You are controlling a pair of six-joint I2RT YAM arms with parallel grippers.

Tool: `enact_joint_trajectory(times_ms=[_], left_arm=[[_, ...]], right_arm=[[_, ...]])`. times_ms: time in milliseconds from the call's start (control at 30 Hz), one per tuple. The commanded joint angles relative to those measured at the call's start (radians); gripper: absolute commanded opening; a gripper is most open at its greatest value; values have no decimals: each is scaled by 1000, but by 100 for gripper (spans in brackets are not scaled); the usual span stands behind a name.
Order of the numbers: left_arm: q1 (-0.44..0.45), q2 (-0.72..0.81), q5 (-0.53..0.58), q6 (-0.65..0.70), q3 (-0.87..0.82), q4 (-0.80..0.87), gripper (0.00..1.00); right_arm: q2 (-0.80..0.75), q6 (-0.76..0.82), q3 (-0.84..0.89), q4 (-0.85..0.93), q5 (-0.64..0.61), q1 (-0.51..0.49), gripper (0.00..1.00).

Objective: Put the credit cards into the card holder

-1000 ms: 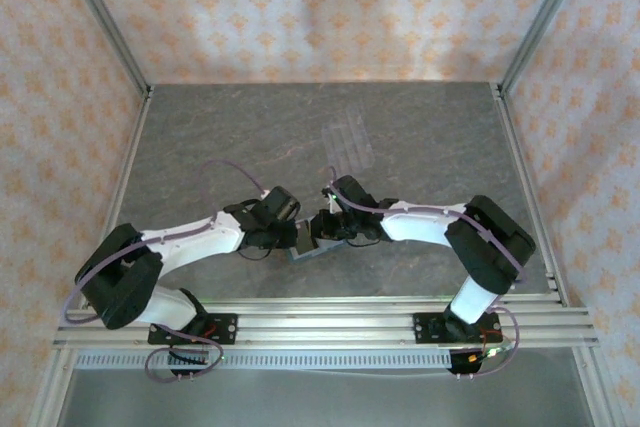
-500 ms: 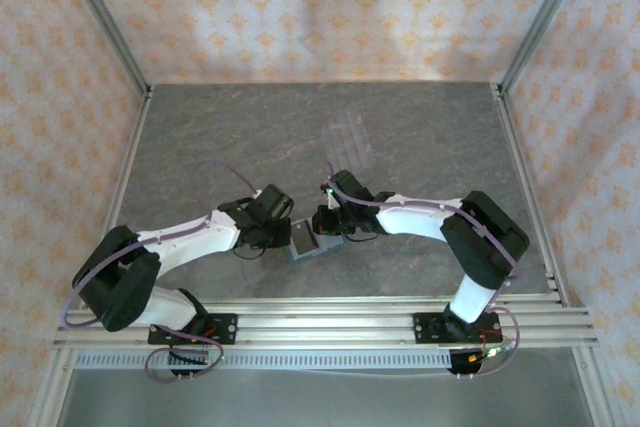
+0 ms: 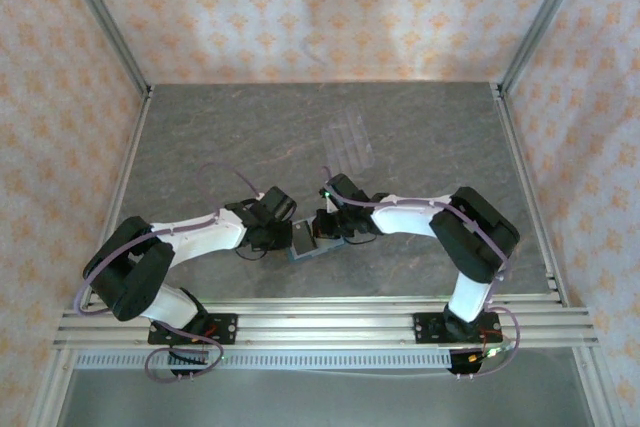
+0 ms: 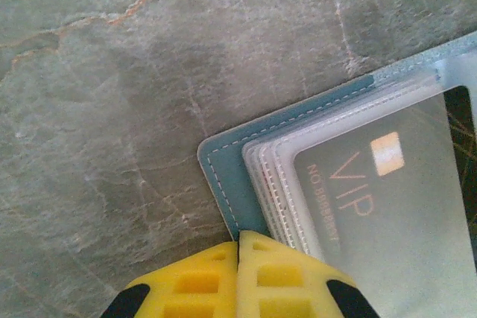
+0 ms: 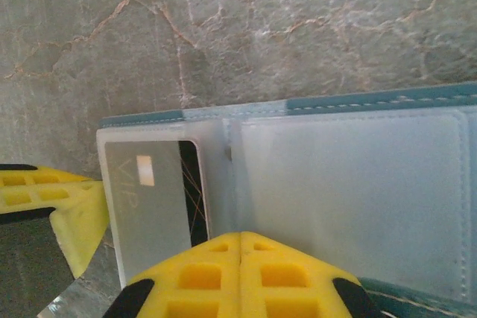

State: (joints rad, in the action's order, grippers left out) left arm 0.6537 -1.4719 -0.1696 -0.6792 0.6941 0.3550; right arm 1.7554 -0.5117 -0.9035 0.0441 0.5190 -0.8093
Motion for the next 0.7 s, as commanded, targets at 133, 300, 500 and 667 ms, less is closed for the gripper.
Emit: enact_joint_trajectory(times_ms=[133,300,500,667], left_arm=[[-3,-50,-21,3,-33,-51,3],[-3,-61,-24,1,-28,-56,3],[-2,-52,-16,4,-36,-48,3],[-2,-60,-20,3,-36,-54,3]], right_arm=[[13,-33,-25,-44,22,-26,0],[19,-38,-25,-29,-12,-40,0],[-67,35,-85,218,-245,-36,14],[-105,70,-128,360,-401,-36,23]])
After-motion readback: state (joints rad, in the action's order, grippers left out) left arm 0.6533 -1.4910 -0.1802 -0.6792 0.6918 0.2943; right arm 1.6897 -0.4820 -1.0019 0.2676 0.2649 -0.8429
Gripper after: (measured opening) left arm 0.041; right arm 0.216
